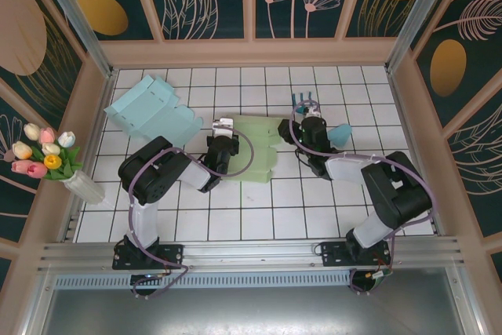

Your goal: Fold the paper box

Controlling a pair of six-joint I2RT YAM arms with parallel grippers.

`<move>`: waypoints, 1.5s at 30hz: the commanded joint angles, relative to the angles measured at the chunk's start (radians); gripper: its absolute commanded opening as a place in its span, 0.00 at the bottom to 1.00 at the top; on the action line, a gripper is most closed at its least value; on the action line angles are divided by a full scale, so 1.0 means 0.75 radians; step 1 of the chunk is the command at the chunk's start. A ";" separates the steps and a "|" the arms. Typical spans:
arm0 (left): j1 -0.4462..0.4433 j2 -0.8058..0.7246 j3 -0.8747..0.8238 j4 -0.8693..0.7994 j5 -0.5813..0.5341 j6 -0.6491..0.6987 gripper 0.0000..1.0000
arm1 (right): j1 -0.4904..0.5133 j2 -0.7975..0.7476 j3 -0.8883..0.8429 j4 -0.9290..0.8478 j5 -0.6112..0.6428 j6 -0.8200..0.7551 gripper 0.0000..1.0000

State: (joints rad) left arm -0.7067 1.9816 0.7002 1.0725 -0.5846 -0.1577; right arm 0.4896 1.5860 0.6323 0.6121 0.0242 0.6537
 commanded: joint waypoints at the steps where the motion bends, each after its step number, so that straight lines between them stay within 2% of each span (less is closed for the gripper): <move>1: -0.003 0.019 0.028 -0.005 0.003 0.000 0.06 | -0.013 0.032 -0.010 0.055 -0.006 0.004 0.33; 4: -0.004 0.019 0.028 -0.006 0.005 0.002 0.06 | -0.013 0.046 -0.007 0.057 -0.006 0.004 0.32; 15: -0.004 0.021 0.034 -0.014 0.015 0.003 0.06 | 0.007 0.115 0.032 0.136 -0.166 -0.006 0.30; 30: -0.003 0.022 0.036 -0.020 0.025 0.008 0.06 | 0.069 0.174 0.070 0.255 -0.253 -0.011 0.30; 34: -0.003 0.021 0.034 -0.020 0.015 0.006 0.06 | 0.069 0.170 0.056 0.229 -0.217 -0.017 0.30; 40: -0.004 0.023 0.036 -0.022 0.009 0.002 0.06 | 0.057 0.153 0.035 0.049 -0.026 -0.064 0.36; 45: -0.004 0.021 0.041 -0.028 0.014 0.006 0.06 | 0.030 0.159 0.033 -0.024 0.014 -0.092 0.38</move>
State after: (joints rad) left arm -0.7067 1.9873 0.7082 1.0637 -0.5838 -0.1577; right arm 0.5243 1.7027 0.6590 0.6407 -0.0216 0.6159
